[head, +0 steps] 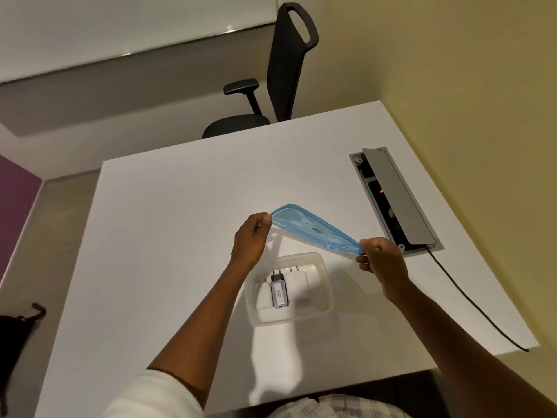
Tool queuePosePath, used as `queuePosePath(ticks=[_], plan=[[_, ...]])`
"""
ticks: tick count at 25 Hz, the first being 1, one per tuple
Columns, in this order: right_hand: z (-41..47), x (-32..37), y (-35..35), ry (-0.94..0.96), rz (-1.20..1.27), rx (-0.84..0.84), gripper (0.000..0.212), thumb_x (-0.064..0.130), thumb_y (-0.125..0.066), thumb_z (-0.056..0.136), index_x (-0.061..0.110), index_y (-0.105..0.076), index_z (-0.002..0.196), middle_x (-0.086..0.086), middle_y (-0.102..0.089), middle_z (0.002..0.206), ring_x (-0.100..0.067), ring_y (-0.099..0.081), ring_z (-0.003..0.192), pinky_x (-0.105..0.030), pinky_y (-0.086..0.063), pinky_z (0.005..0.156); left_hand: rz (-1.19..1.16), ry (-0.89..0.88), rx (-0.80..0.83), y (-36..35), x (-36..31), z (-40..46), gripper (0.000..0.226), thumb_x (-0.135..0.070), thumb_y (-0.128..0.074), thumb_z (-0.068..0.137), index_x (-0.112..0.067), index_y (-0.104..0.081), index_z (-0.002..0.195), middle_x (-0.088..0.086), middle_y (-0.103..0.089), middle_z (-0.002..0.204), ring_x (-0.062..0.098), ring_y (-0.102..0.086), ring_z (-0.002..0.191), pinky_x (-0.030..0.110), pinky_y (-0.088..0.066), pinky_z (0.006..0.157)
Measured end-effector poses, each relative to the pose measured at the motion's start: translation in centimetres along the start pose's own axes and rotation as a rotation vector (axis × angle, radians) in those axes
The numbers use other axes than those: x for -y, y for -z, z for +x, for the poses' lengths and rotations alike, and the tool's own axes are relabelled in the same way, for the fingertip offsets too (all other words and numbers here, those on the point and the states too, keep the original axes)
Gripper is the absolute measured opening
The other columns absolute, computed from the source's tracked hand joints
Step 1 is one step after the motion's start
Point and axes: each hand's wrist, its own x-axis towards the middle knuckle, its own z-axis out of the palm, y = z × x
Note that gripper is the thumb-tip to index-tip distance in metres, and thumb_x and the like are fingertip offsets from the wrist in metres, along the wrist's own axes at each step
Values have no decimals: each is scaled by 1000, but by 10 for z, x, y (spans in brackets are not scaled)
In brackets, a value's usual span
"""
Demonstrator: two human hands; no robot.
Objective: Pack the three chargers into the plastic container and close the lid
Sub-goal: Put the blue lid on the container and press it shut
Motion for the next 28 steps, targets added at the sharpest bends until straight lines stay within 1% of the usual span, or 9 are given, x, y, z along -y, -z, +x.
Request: queuePosePath(ticks=[2, 4, 10, 13, 16, 20, 24, 26, 28], plan=[[-10, 0, -9, 21, -10, 18, 13, 22, -56, 89, 11, -64, 89, -13, -69, 82, -30, -69, 79, -45, -60, 78, -57, 20, 0, 14, 11, -14, 31, -44, -48, 100, -24, -64, 117, -13, -64, 102, 6, -58, 92, 30, -49, 90], [-23, -4, -19, 39, -43, 22, 7, 16, -57, 83, 14, -64, 84, -11, -70, 83, -31, -69, 81, -47, -59, 77, -100, 42, 37, 24, 24, -29, 33, -45, -46, 101, -27, -60, 125, -13, -63, 116, 6, -58, 106, 32, -47, 98], [-56, -24, -43, 246, -332, -5, 21, 3, -67, 79, 10, -62, 98, -5, -66, 95, -24, -63, 87, -32, -54, 71, -210, 105, 112, 40, 66, -69, 44, -47, -48, 100, -30, -51, 140, -14, -56, 141, 2, -49, 133, 28, -36, 113], [-68, -41, -52, 286, -402, 50, 30, 4, -70, 82, 8, -57, 108, -9, -60, 106, -22, -62, 90, -20, -52, 64, -233, 125, 113, 38, 85, -84, 48, -49, -54, 96, -35, -48, 142, -21, -54, 142, 2, -47, 136, 17, -40, 108], [-80, -56, -58, 280, -434, 60, 34, 6, -70, 83, 13, -53, 112, -7, -52, 112, -21, -59, 97, -33, -59, 76, -186, 140, 126, 31, 102, -99, 66, -59, -61, 85, -41, -40, 145, -27, -48, 143, 1, -48, 134, 23, -43, 108], [-97, -73, -66, 314, -466, 21, 39, 5, -70, 82, 12, -53, 117, -8, -50, 119, -21, -53, 107, -38, -54, 88, -35, 80, 161, 25, 99, -111, 66, -48, -66, 79, -69, -29, 129, -53, -43, 126, -24, -45, 115, 0, -40, 88], [-106, -81, -74, 318, -494, 36, 38, 5, -68, 82, 11, -53, 116, -8, -50, 118, -23, -51, 111, -38, -49, 93, -4, 26, 95, 13, 102, -112, 64, -23, -65, 78, -43, -40, 132, -19, -56, 127, 6, -57, 117, 40, -55, 91], [-106, -81, -74, 317, -497, 47, 37, 6, -68, 82, 12, -53, 116, -7, -50, 118, -22, -51, 111, -32, -46, 90, 7, 35, 78, 9, 106, -113, 64, -18, -64, 78, -36, -40, 133, -13, -55, 128, 11, -57, 116, 43, -55, 91], [-105, -81, -71, 314, -496, 59, 37, 7, -67, 83, 13, -52, 117, -6, -49, 118, -21, -50, 110, -29, -43, 88, 47, 37, 78, 7, 108, -115, 65, -17, -65, 79, -36, -38, 135, -13, -54, 130, 10, -55, 114, 31, -53, 87]])
